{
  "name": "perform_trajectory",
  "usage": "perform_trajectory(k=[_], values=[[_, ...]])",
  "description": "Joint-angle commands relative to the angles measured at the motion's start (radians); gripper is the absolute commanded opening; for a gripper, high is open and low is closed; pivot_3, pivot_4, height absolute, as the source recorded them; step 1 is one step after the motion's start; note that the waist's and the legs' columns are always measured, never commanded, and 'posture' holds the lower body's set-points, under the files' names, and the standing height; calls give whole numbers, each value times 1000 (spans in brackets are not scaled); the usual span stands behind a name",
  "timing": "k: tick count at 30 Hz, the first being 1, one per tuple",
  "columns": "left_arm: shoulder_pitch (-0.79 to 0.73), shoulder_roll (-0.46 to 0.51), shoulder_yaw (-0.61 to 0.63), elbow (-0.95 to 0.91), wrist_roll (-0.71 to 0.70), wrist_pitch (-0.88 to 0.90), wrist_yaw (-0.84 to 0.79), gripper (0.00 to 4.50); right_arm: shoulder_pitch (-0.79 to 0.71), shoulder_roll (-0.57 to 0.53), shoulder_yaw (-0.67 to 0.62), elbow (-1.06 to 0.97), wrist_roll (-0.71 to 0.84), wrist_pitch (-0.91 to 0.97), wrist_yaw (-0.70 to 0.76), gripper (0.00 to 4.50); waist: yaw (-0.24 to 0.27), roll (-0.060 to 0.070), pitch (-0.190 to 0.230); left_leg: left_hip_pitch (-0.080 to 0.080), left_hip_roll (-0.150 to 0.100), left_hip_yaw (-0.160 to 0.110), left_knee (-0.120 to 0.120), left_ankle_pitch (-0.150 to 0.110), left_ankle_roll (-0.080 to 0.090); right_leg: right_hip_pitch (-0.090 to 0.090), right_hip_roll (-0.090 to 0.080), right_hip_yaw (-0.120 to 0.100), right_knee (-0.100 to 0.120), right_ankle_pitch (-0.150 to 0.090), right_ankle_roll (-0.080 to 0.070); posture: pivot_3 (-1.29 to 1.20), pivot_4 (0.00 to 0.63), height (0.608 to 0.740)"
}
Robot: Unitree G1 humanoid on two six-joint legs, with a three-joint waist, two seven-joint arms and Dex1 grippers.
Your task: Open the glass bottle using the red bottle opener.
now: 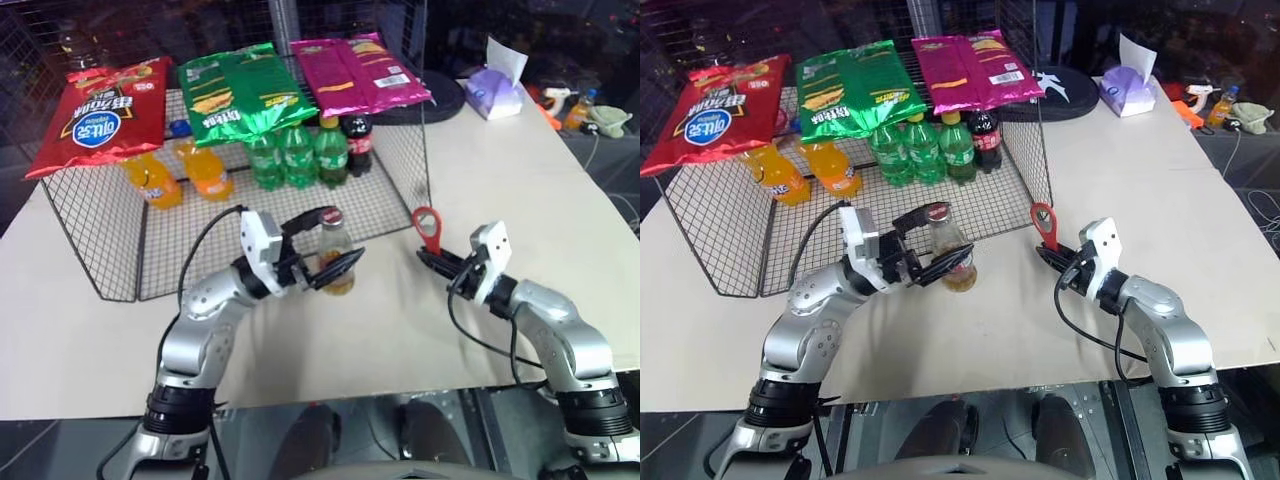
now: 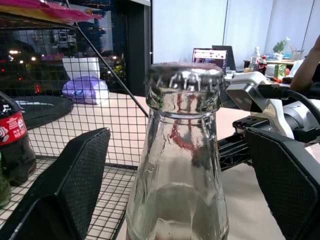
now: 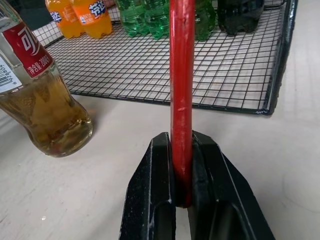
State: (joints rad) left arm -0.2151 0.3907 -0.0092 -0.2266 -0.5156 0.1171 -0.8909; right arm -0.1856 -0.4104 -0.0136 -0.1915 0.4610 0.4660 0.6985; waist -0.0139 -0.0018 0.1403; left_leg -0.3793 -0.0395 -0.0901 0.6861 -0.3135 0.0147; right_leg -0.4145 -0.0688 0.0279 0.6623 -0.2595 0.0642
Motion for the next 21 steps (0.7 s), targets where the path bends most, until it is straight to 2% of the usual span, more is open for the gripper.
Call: perform_trajectory(k=[1, 3, 6, 10, 21], values=[[5, 8, 14, -44, -20, 1, -5, 3112, -26, -2, -2, -27, 3, -20, 9, 0, 0, 0, 0, 0, 0, 0, 0, 0, 0, 0, 0, 0, 0, 0, 0, 0, 150, 740], [4, 10, 15, -41, -16, 0, -5, 2155, -37, 5, 2, -37, 8, -18, 9, 0, 0, 0, 0, 0, 0, 0, 0, 0, 0, 0, 0, 0, 0, 0, 0, 0, 150, 740], [3, 11, 17, -39, -14, -2, -6, 1280, -59, 23, 15, -60, 10, -19, -2, 0, 0, 0, 0, 1, 0, 0, 0, 0, 0, 0, 0, 0, 0, 0, 0, 0, 150, 740], [6, 17, 13, -38, -9, -4, -5, 1187, -112, 50, 58, -98, -48, -74, -31, 0, -1, 0, 0, 1, 0, 0, 0, 0, 0, 1, 0, 0, 0, 0, 0, 0, 150, 740], [12, 31, 11, -31, 3, -16, -2, 1187, -188, 41, 243, -102, -423, -422, -104, 0, 0, 0, 0, 1, 0, 0, 0, 0, 0, 1, 0, 0, 0, 0, 0, 0, 150, 740]])
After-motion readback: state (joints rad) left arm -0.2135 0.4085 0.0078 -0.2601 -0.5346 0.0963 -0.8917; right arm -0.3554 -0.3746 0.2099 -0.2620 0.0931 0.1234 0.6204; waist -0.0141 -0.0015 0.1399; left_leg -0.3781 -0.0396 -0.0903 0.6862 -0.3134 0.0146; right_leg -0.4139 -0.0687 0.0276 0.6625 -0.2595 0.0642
